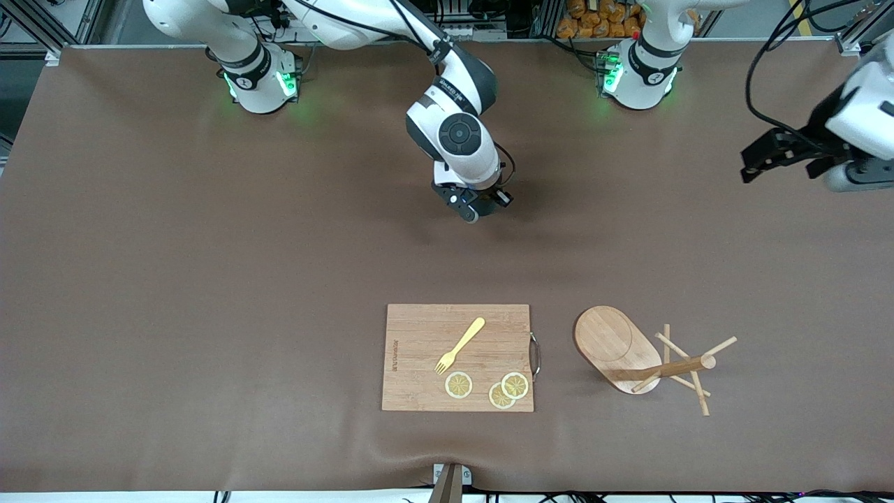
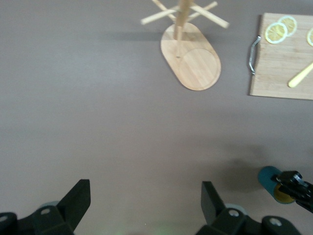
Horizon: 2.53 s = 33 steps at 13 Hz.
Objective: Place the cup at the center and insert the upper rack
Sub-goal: 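Carry the mug to the table center while the left gripper approaches, then open the right gripper and retract while the left gripper moves over the mug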
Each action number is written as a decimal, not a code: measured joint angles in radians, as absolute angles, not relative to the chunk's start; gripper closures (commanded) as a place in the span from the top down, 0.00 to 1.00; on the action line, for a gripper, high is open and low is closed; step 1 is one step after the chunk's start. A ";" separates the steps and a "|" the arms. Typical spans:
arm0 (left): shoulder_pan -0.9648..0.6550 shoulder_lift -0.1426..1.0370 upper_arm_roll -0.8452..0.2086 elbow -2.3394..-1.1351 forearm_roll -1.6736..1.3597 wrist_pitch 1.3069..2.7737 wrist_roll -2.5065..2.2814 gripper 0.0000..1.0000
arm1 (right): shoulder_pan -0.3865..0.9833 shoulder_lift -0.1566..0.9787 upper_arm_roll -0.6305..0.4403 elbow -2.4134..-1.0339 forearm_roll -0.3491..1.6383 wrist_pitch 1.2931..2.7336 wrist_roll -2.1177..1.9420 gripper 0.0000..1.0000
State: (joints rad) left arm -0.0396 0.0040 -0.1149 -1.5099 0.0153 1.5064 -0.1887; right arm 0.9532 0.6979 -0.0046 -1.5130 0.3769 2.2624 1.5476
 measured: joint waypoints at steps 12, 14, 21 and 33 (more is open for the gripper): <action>-0.089 0.053 -0.380 -1.520 -0.047 1.509 -0.781 1.00 | 0.745 0.521 -0.050 -1.469 0.376 1.978 1.269 1.00; -0.156 0.090 -0.407 -1.521 -0.047 1.535 -0.978 1.00 | 0.657 0.460 -0.052 -1.467 0.367 1.881 1.148 1.00; -0.477 0.267 -0.414 -1.524 0.128 1.656 -1.656 1.00 | 0.387 0.233 -0.054 -1.523 0.237 1.645 0.610 1.00; -0.685 0.463 -0.412 -1.531 0.166 1.738 -2.467 1.00 | 0.121 -0.108 -0.049 -1.775 0.018 1.580 0.028 1.00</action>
